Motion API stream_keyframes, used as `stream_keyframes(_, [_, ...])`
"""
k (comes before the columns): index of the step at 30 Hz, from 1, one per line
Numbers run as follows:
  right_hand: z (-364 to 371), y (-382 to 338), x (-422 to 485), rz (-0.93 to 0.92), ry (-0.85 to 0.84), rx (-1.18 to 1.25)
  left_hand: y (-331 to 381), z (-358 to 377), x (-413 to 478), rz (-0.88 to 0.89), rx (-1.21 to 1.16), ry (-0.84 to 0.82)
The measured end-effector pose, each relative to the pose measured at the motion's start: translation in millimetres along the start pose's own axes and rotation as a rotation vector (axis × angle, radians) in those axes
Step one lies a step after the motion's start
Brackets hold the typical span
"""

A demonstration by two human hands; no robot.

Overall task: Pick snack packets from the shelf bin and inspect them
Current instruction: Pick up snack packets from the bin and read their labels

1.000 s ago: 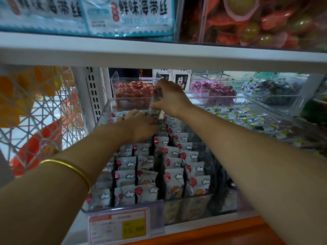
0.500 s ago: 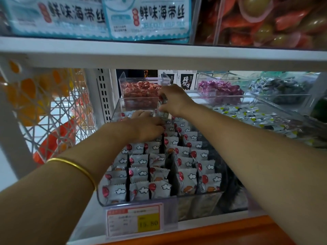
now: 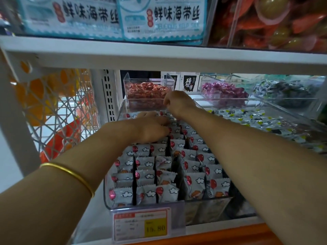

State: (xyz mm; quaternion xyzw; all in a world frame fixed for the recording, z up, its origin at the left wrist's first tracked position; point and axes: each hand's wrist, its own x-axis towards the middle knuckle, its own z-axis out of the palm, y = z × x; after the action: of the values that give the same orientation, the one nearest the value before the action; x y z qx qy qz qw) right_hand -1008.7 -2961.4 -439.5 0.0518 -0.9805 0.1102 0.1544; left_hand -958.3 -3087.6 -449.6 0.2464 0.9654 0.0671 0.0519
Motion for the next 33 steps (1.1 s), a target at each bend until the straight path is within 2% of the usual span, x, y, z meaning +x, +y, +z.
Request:
stream_keyframes(4, [20,0,7,0.071,-0.064,-0.065,-2,1,-4,0.014,-0.022,-0.012])
stream_keyframes(7, [20,-1,8,0.108,-0.024,-0.011,1,-2,-13,0.017,-0.019,0.014])
stream_keyframes(12, [-11,-2,-7,0.082,0.232,0.182,5,-6,-33,-0.024,-0.109,0.09])
stream_keyframes(18, [-45,-2,-74,0.075,0.544,0.554,30,-2,-70,-0.023,-0.406,0.434])
stream_keyframes(22, [-45,-8,-142,0.091,0.502,0.733,52,13,-99,-0.026,-0.493,0.572])
stream_keyframes(27, [-57,-13,-202,0.013,0.384,0.926,65,15,-121,0.019,-0.327,0.612])
stream_keyframes(33, [-72,-17,-227,0.004,0.362,1.176,73,12,-137,0.087,-0.539,0.659])
